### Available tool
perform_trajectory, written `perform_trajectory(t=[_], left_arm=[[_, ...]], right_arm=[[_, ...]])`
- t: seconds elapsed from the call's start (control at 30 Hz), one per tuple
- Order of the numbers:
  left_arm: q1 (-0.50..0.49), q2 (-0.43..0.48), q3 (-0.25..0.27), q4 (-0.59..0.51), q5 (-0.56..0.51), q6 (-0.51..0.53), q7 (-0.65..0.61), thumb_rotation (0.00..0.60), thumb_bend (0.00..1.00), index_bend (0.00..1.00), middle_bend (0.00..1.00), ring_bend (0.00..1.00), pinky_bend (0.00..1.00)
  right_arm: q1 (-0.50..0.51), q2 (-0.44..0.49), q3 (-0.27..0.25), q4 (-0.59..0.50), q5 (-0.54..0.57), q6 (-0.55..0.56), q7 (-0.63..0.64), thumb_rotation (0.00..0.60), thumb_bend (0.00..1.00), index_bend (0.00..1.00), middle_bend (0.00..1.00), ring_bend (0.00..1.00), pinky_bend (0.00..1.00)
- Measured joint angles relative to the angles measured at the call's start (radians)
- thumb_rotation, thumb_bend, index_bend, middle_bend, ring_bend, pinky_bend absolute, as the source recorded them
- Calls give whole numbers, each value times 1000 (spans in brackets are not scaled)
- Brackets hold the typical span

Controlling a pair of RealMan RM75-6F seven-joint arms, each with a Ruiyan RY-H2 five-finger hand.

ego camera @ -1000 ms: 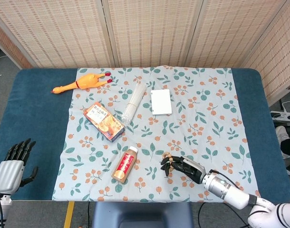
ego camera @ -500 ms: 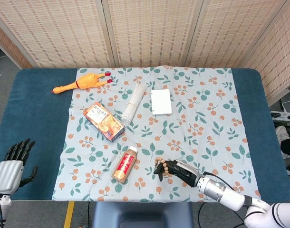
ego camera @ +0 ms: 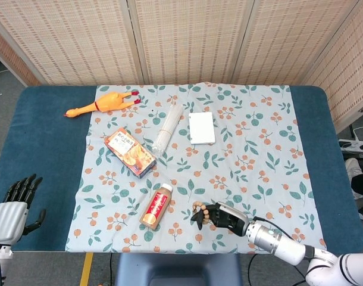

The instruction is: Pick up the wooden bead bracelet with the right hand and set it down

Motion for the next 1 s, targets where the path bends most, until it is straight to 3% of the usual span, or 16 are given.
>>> perform_trajectory(t=[0.27, 0.43, 0.57, 0.67, 0.87, 1.0], left_arm=[[1, 1, -1, -2, 0, 2, 1, 600, 455, 0, 0, 0, 97], [-1, -1, 0, -2, -1, -4, 3, 600, 455, 0, 0, 0, 97], [0, 1, -1, -2, 0, 0, 0, 600, 455, 0, 0, 0, 97], [2, 3, 0, -3, 3, 4, -3, 600, 454, 0, 0, 0, 97], [-1, 1, -1, -2, 2, -3, 0, 600, 454, 0, 0, 0, 97], [0, -1, 0, -4, 0, -3, 9, 600, 454, 0, 0, 0, 97]], right_arm=[[0, 17, 1, -3, 16, 9, -12, 600, 1000, 537, 533, 198, 185], [-20, 18, 9, -3, 57, 10, -88, 600, 1000, 535, 533, 199, 185], [-39, 17, 20, 16, 85, 14, -185, 600, 1000, 603, 570, 226, 191], [-61, 7, 38, 46, 118, 29, -334, 600, 1000, 644, 600, 250, 200], [-115, -18, 84, 146, 207, 65, -784, 600, 1000, 677, 625, 275, 201], [-154, -34, 109, 279, 252, 90, -1065, 600, 1000, 712, 652, 301, 207]])
